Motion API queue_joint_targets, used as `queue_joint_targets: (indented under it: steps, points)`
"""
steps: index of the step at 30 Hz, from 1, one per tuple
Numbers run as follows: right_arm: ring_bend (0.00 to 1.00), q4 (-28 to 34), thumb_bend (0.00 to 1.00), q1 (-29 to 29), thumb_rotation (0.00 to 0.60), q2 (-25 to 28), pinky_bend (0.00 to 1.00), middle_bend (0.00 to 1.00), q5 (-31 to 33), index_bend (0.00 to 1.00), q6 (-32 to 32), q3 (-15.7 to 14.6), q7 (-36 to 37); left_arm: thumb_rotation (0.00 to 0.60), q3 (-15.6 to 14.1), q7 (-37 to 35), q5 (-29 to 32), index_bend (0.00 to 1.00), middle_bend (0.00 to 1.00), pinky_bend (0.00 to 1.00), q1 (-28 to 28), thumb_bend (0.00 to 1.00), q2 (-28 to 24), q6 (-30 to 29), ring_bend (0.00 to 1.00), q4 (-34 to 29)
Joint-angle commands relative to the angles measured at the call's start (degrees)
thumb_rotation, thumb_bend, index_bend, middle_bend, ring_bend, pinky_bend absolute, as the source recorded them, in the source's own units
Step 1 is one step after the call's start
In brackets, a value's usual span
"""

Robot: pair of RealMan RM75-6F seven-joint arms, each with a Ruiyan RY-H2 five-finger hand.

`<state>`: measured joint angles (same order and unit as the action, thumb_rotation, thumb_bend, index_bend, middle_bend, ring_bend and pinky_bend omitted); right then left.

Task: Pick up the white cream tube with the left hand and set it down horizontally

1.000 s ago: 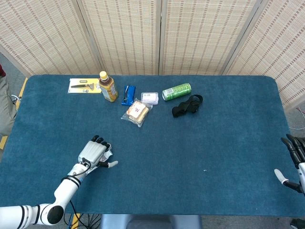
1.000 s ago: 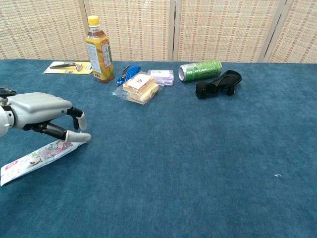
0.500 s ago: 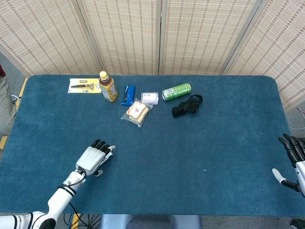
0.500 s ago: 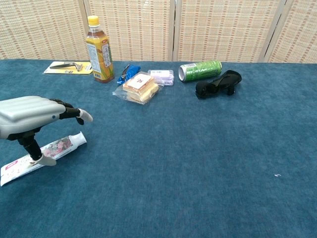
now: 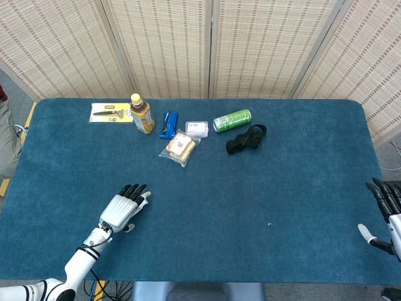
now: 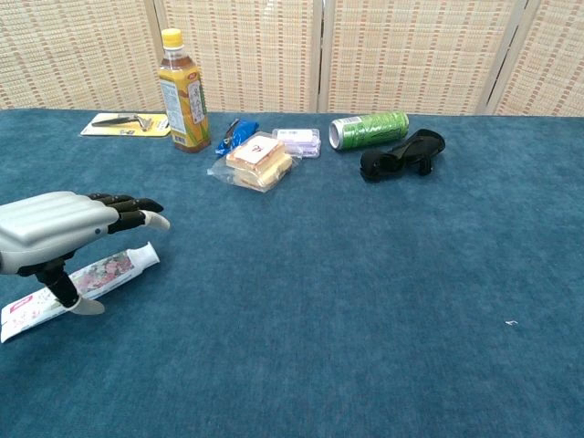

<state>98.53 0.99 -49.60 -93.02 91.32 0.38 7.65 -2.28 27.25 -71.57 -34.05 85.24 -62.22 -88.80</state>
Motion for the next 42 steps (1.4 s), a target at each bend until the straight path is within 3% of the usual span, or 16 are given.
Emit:
queue_joint_targets:
  steps: [1,13,32,42]
  points:
    - [0.0,0.11,0.21,0.19,0.6,0.06,0.0,0.06,-0.01,0.07,0.17,-0.09,-0.03,0.6,0.15,-0.37,-0.39,0.0,0.0,0.06,0.4,0.12,0.17,-0.11,0.0,0.71]
    - [0.0,0.74,0.21,0.46,0.6,0.28,0.0,0.06,-0.31,0.07,0.36,-0.27,-0.17,0.6,0.37,1.15,-0.39,0.0,0.0,0.06,1.26,0.12,0.08,0.69,0.0,2.87]
    - [0.0,2.11,0.21,0.23,0.6,0.04,0.0,0.06,-0.18,0.07,-0.25,-0.12,-2.24,0.6,3.94,4.33,2.75,0.0,0.0,0.06,1.48,0.12,-0.88,0.76,0.0,8.42]
    - [0.0,1.53,0.21,0.59,0.6,-0.15,0.0,0.06,-0.04,0.07,0.18,-0.16,-1.55,0.6,3.81,3.86,4.9,0.0,0.0,0.06,1.9,0.12,-4.26,2.82,0.0,2.86]
